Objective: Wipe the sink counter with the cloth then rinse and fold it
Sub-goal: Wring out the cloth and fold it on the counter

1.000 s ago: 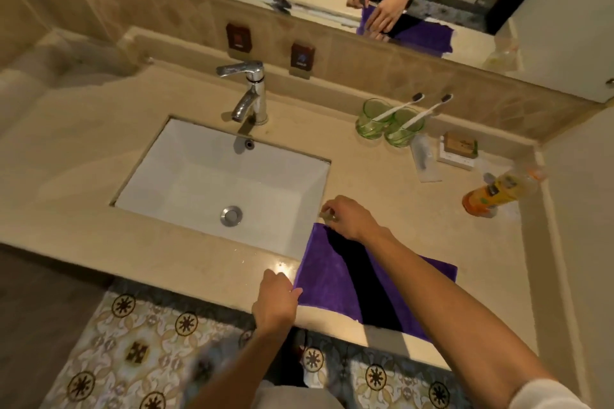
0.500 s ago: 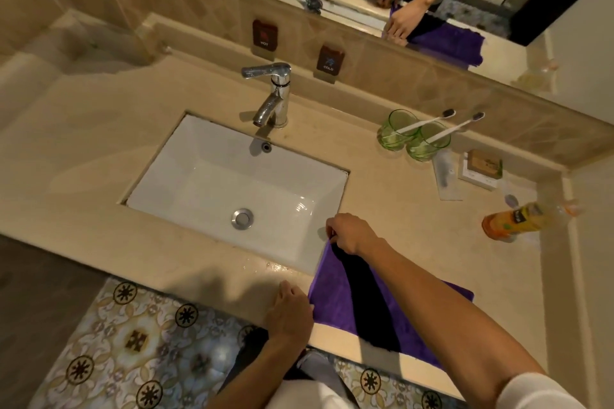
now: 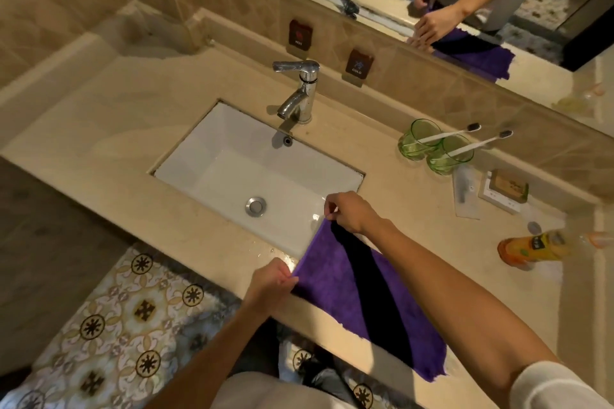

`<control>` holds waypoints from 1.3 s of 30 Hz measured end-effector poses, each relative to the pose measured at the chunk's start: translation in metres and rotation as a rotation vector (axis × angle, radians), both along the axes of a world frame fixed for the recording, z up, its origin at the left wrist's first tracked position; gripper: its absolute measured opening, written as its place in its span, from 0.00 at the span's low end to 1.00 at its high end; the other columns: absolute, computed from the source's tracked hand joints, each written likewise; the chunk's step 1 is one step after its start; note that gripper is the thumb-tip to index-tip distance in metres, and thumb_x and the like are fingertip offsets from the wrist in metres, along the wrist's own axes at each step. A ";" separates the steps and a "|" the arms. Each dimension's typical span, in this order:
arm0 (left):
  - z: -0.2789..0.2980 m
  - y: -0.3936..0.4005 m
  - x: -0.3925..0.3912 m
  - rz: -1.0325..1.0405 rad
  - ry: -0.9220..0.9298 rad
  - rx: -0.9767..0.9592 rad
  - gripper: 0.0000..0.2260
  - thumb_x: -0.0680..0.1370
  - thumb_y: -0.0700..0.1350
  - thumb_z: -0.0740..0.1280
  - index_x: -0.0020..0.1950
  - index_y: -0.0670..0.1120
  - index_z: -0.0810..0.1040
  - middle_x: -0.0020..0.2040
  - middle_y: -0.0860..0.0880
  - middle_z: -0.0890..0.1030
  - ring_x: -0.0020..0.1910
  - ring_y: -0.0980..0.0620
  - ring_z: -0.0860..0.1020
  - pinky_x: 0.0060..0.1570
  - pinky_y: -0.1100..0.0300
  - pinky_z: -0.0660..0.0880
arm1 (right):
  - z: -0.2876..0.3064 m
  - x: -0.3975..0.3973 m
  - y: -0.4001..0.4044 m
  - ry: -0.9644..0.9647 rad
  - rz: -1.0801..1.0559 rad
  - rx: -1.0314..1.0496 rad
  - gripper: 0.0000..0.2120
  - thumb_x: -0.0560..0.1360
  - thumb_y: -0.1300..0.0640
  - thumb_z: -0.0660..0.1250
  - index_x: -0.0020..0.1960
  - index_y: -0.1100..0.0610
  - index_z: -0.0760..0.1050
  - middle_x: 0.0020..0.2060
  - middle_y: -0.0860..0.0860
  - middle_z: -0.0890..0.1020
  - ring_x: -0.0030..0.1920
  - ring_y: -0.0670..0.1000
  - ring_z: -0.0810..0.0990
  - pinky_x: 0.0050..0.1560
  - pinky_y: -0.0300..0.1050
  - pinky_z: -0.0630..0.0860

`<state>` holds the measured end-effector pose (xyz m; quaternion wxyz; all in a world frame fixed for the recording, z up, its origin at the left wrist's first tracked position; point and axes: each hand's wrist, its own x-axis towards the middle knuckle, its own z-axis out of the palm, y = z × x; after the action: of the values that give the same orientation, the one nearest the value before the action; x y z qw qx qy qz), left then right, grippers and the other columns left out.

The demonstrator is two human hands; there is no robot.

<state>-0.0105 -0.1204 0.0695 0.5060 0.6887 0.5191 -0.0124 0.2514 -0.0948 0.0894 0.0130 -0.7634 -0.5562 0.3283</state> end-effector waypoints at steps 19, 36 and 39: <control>0.047 -0.171 0.118 -0.362 -0.175 0.149 0.05 0.78 0.39 0.67 0.49 0.49 0.77 0.41 0.53 0.74 0.39 0.56 0.73 0.40 0.70 0.68 | 0.029 0.123 -0.219 0.009 -0.011 0.149 0.12 0.71 0.72 0.67 0.47 0.60 0.85 0.49 0.57 0.84 0.50 0.57 0.82 0.48 0.37 0.69; -0.002 -0.237 0.155 -0.740 -0.160 0.178 0.10 0.81 0.43 0.62 0.59 0.39 0.74 0.53 0.45 0.73 0.46 0.52 0.69 0.48 0.62 0.63 | -0.019 0.129 -0.316 -0.056 -0.200 0.197 0.12 0.73 0.71 0.68 0.50 0.59 0.86 0.53 0.54 0.80 0.52 0.55 0.80 0.53 0.43 0.75; -0.008 -0.237 0.152 -0.783 -0.138 0.158 0.14 0.82 0.48 0.62 0.60 0.40 0.76 0.54 0.42 0.77 0.47 0.51 0.72 0.48 0.62 0.65 | -0.020 0.130 -0.321 -0.078 -0.183 0.144 0.13 0.76 0.68 0.68 0.52 0.55 0.86 0.55 0.53 0.79 0.55 0.53 0.79 0.56 0.44 0.75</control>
<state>0.1410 -0.3576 0.0612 0.4421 0.8704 0.1820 -0.1180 0.3812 -0.4160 0.0697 0.0758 -0.8203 -0.5063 0.2549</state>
